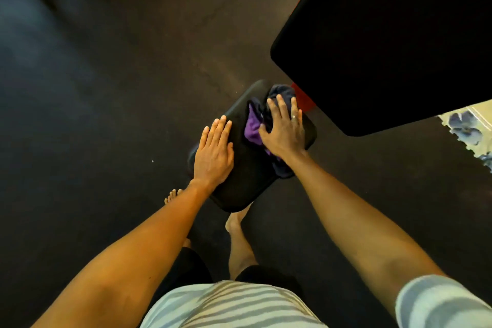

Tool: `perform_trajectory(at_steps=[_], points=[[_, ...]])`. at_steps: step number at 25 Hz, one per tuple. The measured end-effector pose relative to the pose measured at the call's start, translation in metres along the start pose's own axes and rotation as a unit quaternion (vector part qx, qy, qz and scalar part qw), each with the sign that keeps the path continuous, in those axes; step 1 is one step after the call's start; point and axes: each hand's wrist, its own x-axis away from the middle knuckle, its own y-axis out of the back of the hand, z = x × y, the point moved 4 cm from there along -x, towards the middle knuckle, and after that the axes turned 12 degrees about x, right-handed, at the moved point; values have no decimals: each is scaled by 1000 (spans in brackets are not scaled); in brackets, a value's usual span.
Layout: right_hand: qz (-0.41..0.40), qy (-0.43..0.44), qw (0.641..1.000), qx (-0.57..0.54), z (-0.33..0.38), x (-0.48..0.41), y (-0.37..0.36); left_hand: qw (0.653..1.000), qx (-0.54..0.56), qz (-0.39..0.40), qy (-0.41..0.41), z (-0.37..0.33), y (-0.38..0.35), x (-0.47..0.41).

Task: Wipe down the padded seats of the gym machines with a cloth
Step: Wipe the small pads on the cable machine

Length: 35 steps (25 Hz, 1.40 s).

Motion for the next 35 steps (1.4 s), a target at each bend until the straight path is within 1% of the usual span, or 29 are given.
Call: perform_trajectory(at_steps=[2,3,4,6,7,9,11,14,17,19,21,25,26,28,30,33,35], points=[[26,-48,998,-22,8,-21,5,1000,3,-17,20,-6,-5,2],[26,-48,998,-24,12,-19,5,999,5,-27,35,-8,-7,2],[8,-26,1000,-14,14,-10,2,998,1,-36,49,-10,-9,2],[-38,54,998,20,10,23,-6,997,-19,-49,57,-12,-11,3],[-45,87,995,29,5,36,-10,997,-23,-50,56,-12,-12,2],[-51,119,991,36,-4,36,-13,997,-23,-48,55,-13,-12,2],[-54,109,992,32,-8,17,-6,997,-27,-53,59,-13,-13,3],[-40,53,998,15,-10,-18,0,996,-26,-52,63,-11,-14,0],[8,-11,999,-52,-12,-53,17,996,-20,-55,62,-11,-14,1],[21,-63,994,-83,-15,-66,25,997,-15,-47,58,-11,-14,0],[16,-50,996,-72,-14,-58,22,997,-9,-46,60,-10,-14,1],[-35,54,998,11,-6,16,-2,998,-1,-39,50,-9,-14,5],[-32,76,996,13,-7,30,-5,998,-2,-39,49,-10,-13,4],[-20,106,994,8,-10,28,-5,998,0,-38,51,-9,-12,4],[-12,85,996,7,-12,2,-2,998,10,-38,52,-9,-10,4],[12,22,999,-25,2,-50,15,997,14,-46,57,-6,-9,7],[19,17,1000,-18,22,-75,23,995,9,-66,76,-6,-10,8]])
